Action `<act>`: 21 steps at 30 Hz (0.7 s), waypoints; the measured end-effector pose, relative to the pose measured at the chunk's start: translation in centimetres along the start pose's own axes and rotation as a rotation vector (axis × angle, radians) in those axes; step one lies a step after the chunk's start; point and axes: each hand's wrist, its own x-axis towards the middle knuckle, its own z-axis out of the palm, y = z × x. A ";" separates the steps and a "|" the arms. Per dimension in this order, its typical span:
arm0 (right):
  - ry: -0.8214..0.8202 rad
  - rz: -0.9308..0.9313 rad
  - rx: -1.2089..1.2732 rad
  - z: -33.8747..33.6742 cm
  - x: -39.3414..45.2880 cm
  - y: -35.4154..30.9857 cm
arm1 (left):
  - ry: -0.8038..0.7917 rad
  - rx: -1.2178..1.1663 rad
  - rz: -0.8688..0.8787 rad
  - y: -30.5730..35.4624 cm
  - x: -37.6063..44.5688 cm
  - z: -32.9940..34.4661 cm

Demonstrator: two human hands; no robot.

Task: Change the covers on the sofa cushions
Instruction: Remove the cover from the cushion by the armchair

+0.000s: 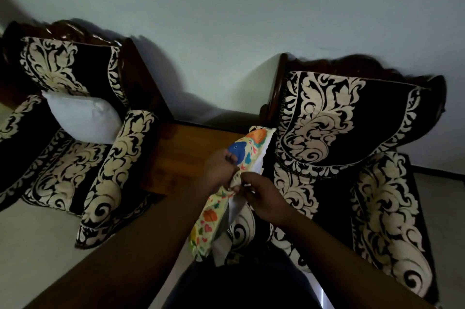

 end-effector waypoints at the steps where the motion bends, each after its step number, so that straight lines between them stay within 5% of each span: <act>1: 0.036 -0.014 0.014 -0.5 0.4 -0.9 | 0.027 -0.048 -0.010 1.2 0.3 -0.1; 5: 0.205 -0.076 0.008 -3.5 0.9 -2.7 | 0.084 -0.294 -0.012 6.0 0.8 -0.4; 10: 0.297 -0.157 -0.299 -6.2 -0.3 -0.1 | 0.018 -0.582 -0.095 9.1 0.6 -0.1; 21: 0.465 -0.030 -0.428 -5.2 -2.0 2.4 | -0.014 -0.802 -0.198 5.7 0.1 -0.2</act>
